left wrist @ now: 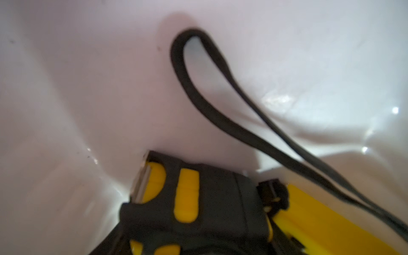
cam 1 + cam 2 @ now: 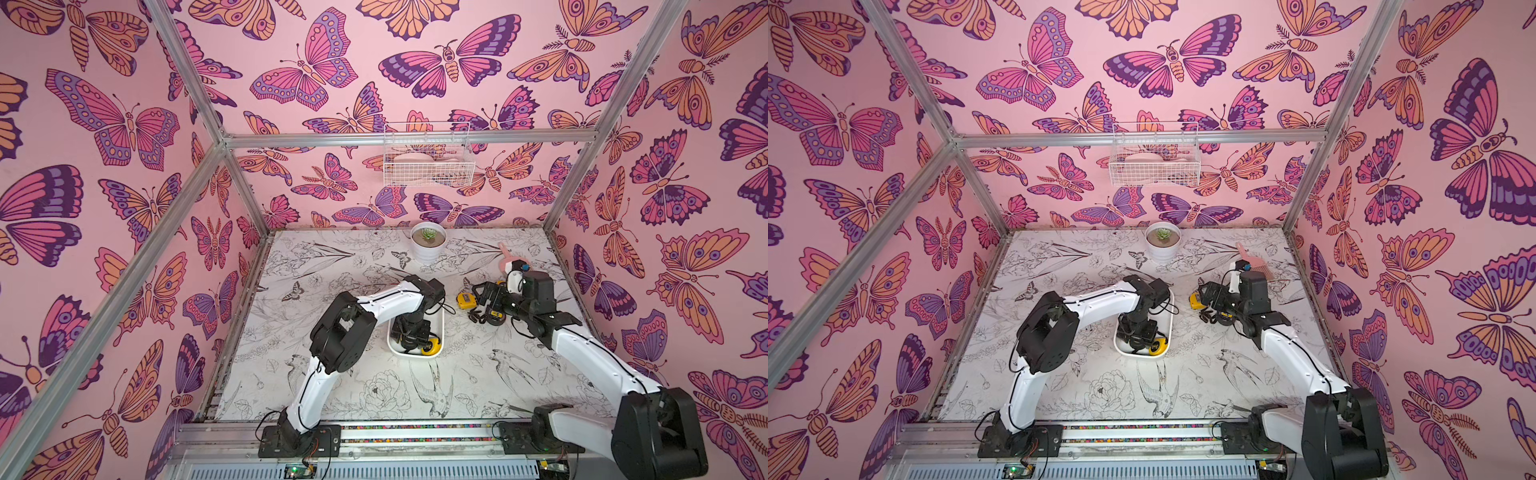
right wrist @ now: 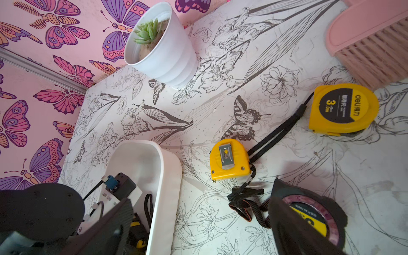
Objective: Take the tape measure out of the storage box
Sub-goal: Pick up the tape measure from the storage box, then place the tape measure at the center of the board.
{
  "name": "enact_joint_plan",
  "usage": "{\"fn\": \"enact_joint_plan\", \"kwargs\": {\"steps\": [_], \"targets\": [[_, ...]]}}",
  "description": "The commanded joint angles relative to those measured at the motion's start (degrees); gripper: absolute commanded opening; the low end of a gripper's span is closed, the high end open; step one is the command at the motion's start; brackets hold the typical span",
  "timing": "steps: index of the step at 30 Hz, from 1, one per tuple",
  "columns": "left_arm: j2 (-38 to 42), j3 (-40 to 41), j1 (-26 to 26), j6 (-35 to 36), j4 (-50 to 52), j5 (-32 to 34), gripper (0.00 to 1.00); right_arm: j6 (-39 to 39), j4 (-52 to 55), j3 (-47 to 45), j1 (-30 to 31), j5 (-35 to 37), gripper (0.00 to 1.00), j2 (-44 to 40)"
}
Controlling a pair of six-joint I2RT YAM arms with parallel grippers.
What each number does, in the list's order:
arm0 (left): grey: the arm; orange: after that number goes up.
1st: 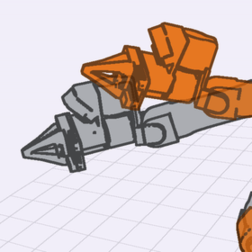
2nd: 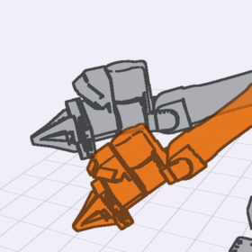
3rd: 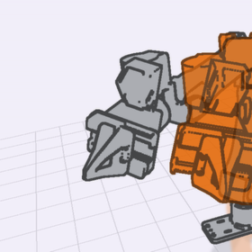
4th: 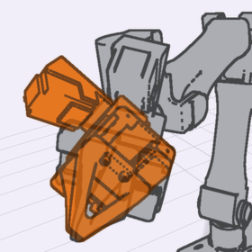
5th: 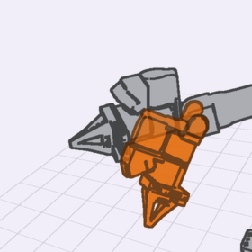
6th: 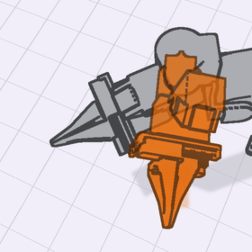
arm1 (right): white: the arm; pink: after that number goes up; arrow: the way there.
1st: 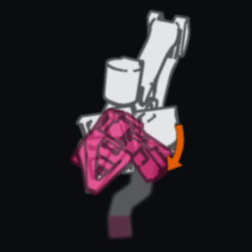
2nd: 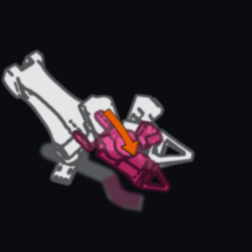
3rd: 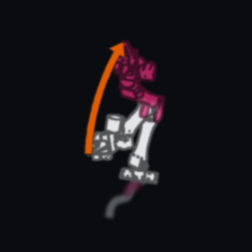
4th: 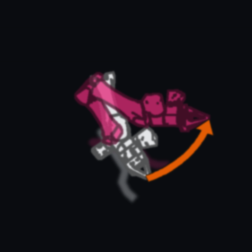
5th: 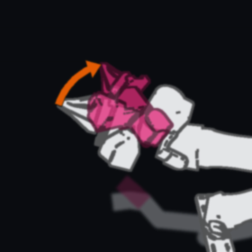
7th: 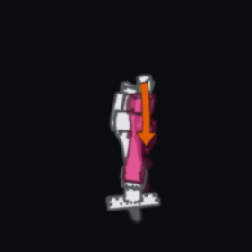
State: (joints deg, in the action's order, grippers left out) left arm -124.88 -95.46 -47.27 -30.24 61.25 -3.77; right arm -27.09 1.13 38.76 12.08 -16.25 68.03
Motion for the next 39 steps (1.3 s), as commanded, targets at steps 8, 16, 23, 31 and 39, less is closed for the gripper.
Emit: {"fn": "enact_joint_plan", "kwargs": {"steps": [8, 16, 23, 31, 39], "targets": [[2.95, -2.84, 1.20, 0.58, -1.55, 5.42, 0.41, 0.16, -3.20, -2.02, -0.01, -2.47, 1.00, -0.60], [4.71, -8.54, 3.67, -1.63, -1.35, 2.39, 0.39, -1.63, -9.78, -6.65, -0.05, -9.71, 1.00, -0.66], [3.56, -12.10, 5.47, -4.91, -1.49, -3.13, 0.37, -4.47, -19.54, -12.72, -0.02, -16.05, 0.99, -1.10], [3.85, -16.40, 5.87, -10.47, -3.04, -5.36, 0.37, -9.22, -39.17, -21.34, 4.60, -20.96, 0.99, -0.87], [0.47, -22.89, 5.87, -16.67, -3.72, -9.43, 0.38, -3.53, -36.25, -18.46, 12.11, -14.47, 0.99, -0.03]]}}
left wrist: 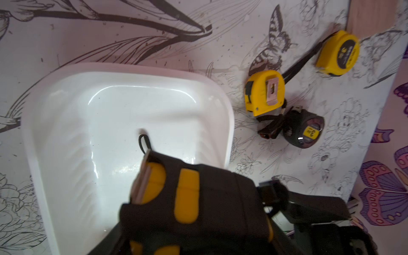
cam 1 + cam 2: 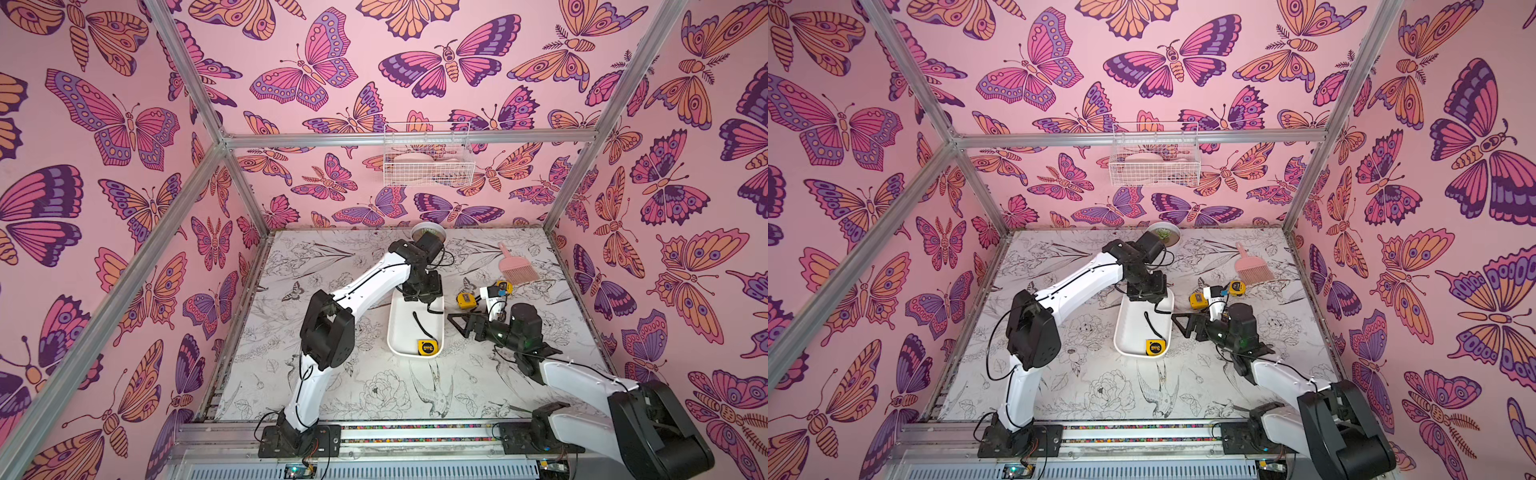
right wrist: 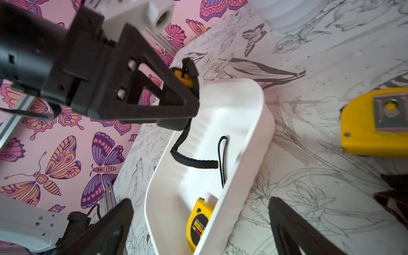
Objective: Take the tape measure out of the storage box
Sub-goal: Place the tape measure at the center of the board.
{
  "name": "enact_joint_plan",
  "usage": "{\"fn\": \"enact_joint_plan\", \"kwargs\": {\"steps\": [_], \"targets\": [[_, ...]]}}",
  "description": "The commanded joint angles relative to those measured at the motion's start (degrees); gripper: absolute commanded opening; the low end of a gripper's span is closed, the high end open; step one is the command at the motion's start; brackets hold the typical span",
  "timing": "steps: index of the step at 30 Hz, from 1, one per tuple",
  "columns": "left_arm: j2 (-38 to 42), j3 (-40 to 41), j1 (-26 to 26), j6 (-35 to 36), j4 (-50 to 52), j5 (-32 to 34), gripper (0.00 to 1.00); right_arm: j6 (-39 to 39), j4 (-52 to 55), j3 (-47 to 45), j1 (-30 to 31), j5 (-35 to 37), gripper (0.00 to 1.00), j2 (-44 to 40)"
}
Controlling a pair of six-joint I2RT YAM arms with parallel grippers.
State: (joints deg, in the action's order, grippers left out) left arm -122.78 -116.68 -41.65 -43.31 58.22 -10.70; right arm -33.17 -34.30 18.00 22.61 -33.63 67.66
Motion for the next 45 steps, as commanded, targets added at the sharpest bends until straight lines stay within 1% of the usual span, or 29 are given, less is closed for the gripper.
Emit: {"fn": "enact_joint_plan", "kwargs": {"steps": [1, 3, 6, 9, 11, 17, 19, 23, 25, 27, 28, 29, 31, 34, 35, 36, 37, 38, 40, 41, 43, 45], "targets": [[-1.97, -1.96, 0.19, -4.56, -1.03, -3.32, 0.37, 2.83, -0.55, 2.71, 2.18, 4.21, 0.99, 0.80], [-2.34, -2.14, -0.01, -6.24, -1.83, -4.50, 0.37, 2.18, -1.18, 3.17, 2.86, 6.65, 0.99, 2.22], [-2.96, -3.01, -0.27, -8.24, -2.51, -6.17, 0.37, -0.47, -7.36, 2.78, 3.12, 9.39, 0.99, 4.68], [-3.48, -4.25, -0.37, -10.00, -2.82, -7.48, 0.37, -1.03, -10.26, 4.07, 3.64, 10.37, 0.99, 7.27], [-3.86, -5.27, -0.62, -10.42, -2.85, -7.76, 0.38, -1.38, -13.53, 4.69, 4.36, 10.17, 0.98, 9.17], [-4.67, -6.19, -1.15, -11.70, -3.00, -7.78, 0.38, -5.83, -23.71, 5.82, 5.09, 9.72, 0.95, 15.77], [-4.81, -6.43, -1.39, -12.08, -2.97, -7.78, 0.38, -7.34, -25.21, 6.90, 5.07, 9.11, 0.91, 17.60], [-4.88, -6.39, -1.51, -13.32, -3.46, -8.08, 0.38, -11.10, -32.50, 6.75, 5.07, 10.68, 0.81, 20.93], [-4.97, -6.28, -1.51, -14.15, -3.99, -8.56, 0.38, -12.25, -33.61, 7.49, 5.07, 10.50, 0.74, 21.89], [-5.16, -6.34, -1.55, -15.03, -4.69, -9.25, 0.38, -13.84, -36.41, 7.71, 5.07, 10.48, 0.67, 24.65], [-5.26, -6.30, -1.51, -15.50, -4.97, -9.49, 0.39, -14.38, -37.24, 7.99, 5.01, 10.39, 0.65, 25.24], [-5.26, -6.24, -1.59, -15.88, -5.24, -9.66, 0.39, -14.76, -37.71, 8.27, 5.06, 10.08, 0.61, 25.66], [-5.12, -5.96, -1.59, -16.65, -5.58, -9.65, 0.39, -15.00, -38.45, 8.61, 5.07, 10.06, 0.49, 26.16], [-4.95, -5.40, -1.59, -17.31, -6.50, -10.02, 0.40, -15.17, -39.23, 9.07, 5.16, 9.47, 0.27, 26.81], [-4.96, -5.40, -1.52, -17.25, -6.64, -10.25, 0.42, -15.11, -39.35, 9.00, 5.16, 9.59, 0.18, 27.04], [-4.93, -5.31, -1.51, -17.20, -6.71, -10.46, 0.44, -15.03, -39.35, 8.82, 5.21, 9.85, 0.11, 26.98], [-4.83, -5.24, -1.51, -17.08, -6.79, -10.50, 0.45, -14.96, -39.35, 8.68, 5.18, 9.91, 0.06, 27.05], [-4.70, -5.14, -1.51, -16.95, -6.96, -10.65, 0.46, -14.66, -39.39, 8.43, 5.23, 10.14, 0.03, 26.85], [-4.57, -4.88, -1.51, -16.49, -7.43, -11.21, 0.49, -14.35, -39.33, 8.28, 5.16, 10.23, 0.01, 26.78], [-4.57, -4.87, -1.51, -16.27, -7.50, -11.37, 0.54, -14.09, -39.31, 8.36, 5.16, 9.96, 0.00, 26.71], [-4.20, -4.89, -1.51, -14.90, -7.61, -11.39, 0.72, -13.86, -39.25, 8.46, 5.16, 9.33, 0.00, 26.58], [-2.92, -4.11, -1.51, -13.44, -7.51, -9.34, 0.99, -13.72, -38.15, 8.20, 5.09, 9.69, 0.00, 26.35]]}}
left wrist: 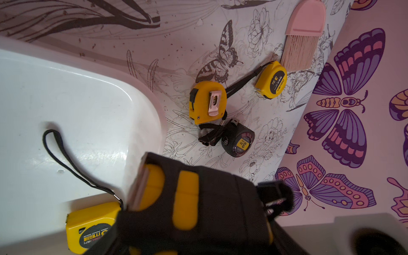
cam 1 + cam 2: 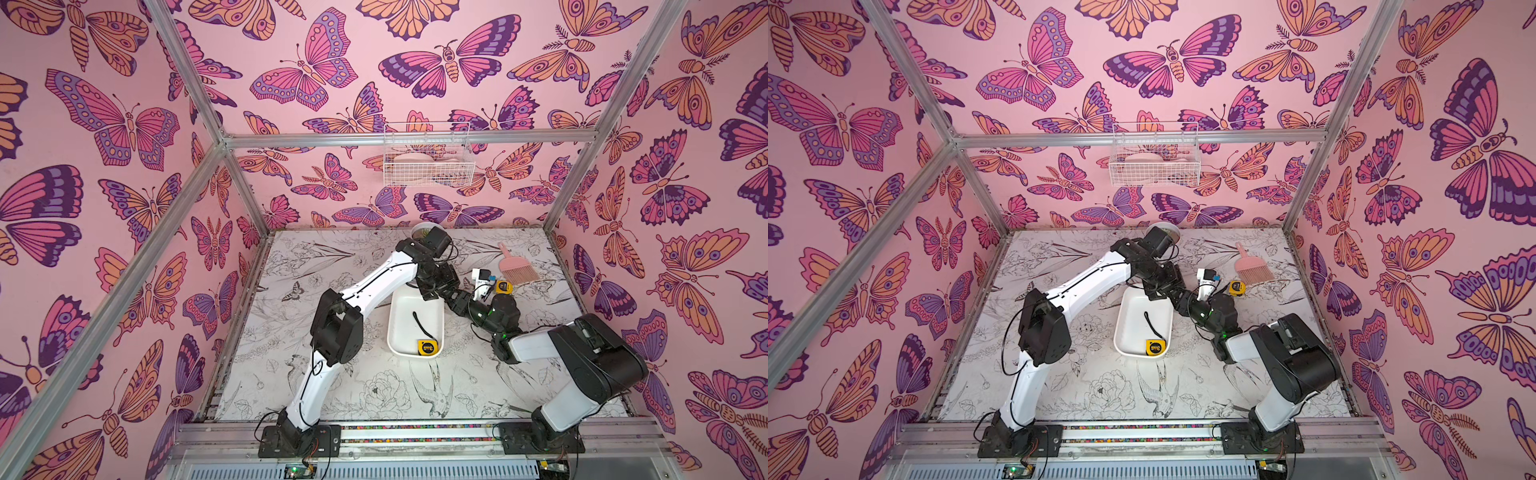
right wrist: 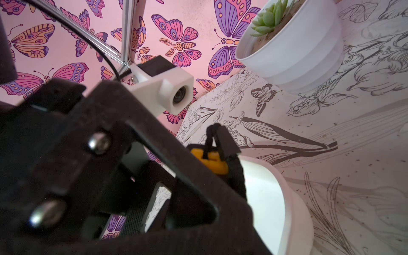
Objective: Take the tape measure out of the storage box
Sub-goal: Place the tape measure at the center of the board.
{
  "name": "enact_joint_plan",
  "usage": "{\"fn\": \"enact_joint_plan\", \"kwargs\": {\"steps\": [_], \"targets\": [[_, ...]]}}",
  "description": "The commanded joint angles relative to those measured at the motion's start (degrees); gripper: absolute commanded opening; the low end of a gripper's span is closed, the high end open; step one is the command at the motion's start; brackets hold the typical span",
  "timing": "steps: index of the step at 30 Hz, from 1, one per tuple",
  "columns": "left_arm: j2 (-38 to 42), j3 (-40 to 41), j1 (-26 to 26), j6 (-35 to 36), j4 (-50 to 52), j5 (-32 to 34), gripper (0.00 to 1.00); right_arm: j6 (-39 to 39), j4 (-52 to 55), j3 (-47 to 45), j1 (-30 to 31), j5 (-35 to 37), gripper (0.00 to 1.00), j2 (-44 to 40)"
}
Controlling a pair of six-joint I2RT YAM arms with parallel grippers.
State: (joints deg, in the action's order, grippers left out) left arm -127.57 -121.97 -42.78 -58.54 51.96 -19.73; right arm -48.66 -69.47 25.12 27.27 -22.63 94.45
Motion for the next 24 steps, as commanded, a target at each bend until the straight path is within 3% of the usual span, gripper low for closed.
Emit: {"fn": "enact_joint_plan", "kwargs": {"steps": [1, 6, 13, 19, 24], "targets": [[2.70, 1.40, -0.31, 3.46, -1.22, 0.99, 1.00, 1.82, -2.21, 0.65, 0.20, -1.19, 0.00, -0.79], [7.69, 3.36, 1.50, 9.47, 0.07, 7.49, 1.00, 3.90, 8.38, -1.31, -3.10, -0.75, 0.00, -7.24], [12.40, 9.14, 4.04, 19.11, 3.72, 10.32, 1.00, 14.29, 42.30, 3.44, -9.58, 2.31, 0.00, -20.13], [12.54, 15.27, 0.93, 28.36, 8.31, 13.51, 1.00, 15.67, 51.88, 11.33, -16.02, -1.91, 0.00, -14.36], [10.78, 14.82, -3.13, 32.79, 13.81, 18.11, 0.99, 11.05, 47.70, 15.88, -17.77, -11.99, 0.00, -5.28]]}}
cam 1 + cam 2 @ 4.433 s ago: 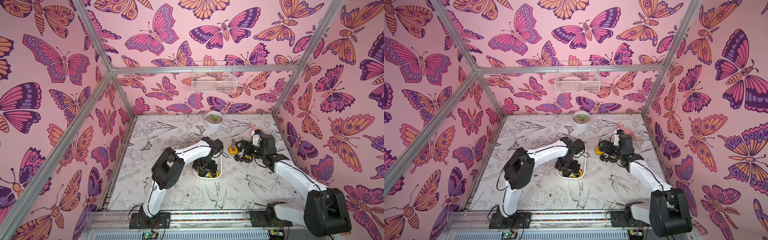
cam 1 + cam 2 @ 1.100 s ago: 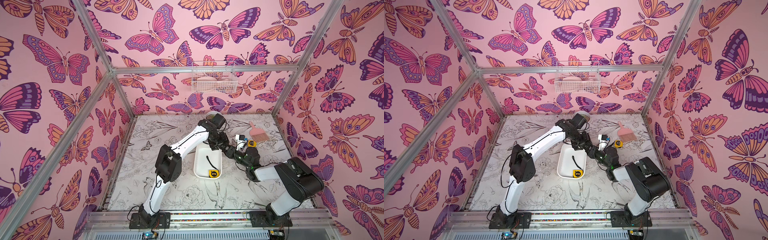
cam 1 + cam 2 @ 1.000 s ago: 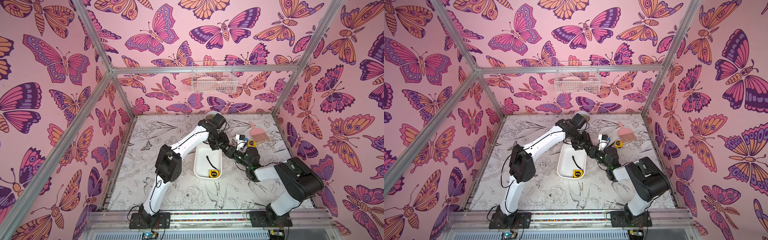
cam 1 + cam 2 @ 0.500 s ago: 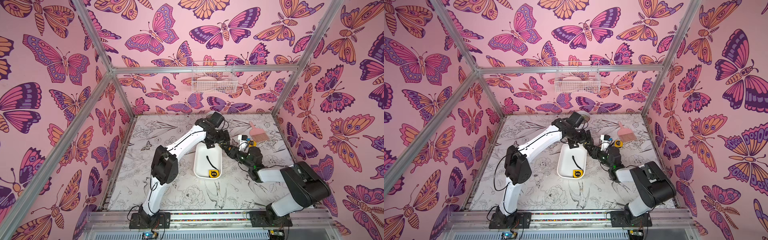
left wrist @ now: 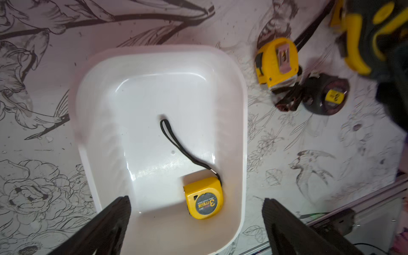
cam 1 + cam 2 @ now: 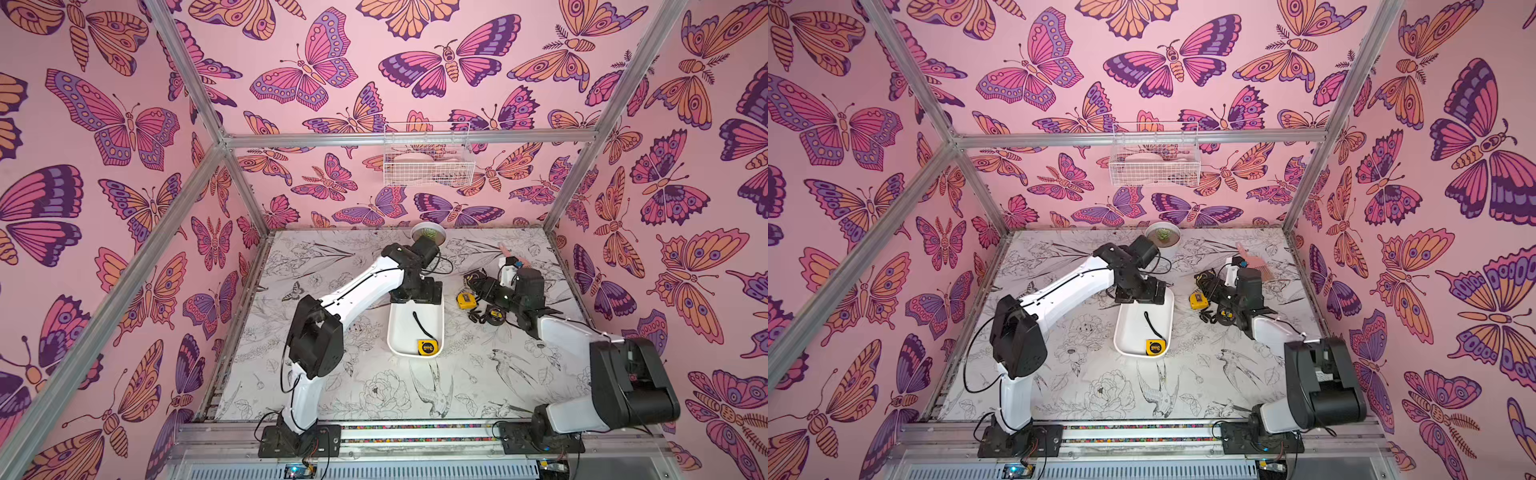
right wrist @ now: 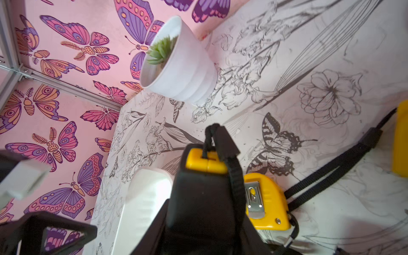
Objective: Take the tape measure out of the storage box
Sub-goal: Place the tape measure at the center of the board.
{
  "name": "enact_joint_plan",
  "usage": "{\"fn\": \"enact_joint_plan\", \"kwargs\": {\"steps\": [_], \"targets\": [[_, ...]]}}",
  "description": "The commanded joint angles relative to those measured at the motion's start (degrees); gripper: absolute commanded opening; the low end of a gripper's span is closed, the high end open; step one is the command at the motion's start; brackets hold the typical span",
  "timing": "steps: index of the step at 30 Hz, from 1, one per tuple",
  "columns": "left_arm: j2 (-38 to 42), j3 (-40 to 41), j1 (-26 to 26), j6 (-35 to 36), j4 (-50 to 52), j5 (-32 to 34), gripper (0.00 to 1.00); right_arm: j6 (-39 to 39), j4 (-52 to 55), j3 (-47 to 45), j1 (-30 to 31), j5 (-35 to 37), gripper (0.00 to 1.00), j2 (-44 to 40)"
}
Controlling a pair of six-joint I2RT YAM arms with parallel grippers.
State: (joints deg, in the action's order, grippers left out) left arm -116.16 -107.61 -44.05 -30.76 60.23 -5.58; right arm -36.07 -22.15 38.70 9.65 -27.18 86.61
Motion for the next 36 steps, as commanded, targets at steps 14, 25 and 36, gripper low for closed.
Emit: {"fn": "enact_joint_plan", "kwargs": {"steps": [14, 25, 36], "targets": [[-3.84, 3.62, -5.89, 8.47, 9.01, 2.36, 0.99, 0.91, 8.90, -1.12, 3.96, -5.59, 0.04, 4.96], [-9.17, 3.90, -8.11, 11.12, 10.69, -1.23, 0.99, 4.81, 16.95, -0.11, 4.62, -0.02, 0.44, 3.84], [-12.45, 6.62, -8.92, 13.93, 10.88, -4.45, 0.99, 7.36, 21.41, 0.48, 4.68, 4.23, 0.88, -5.01]]}}
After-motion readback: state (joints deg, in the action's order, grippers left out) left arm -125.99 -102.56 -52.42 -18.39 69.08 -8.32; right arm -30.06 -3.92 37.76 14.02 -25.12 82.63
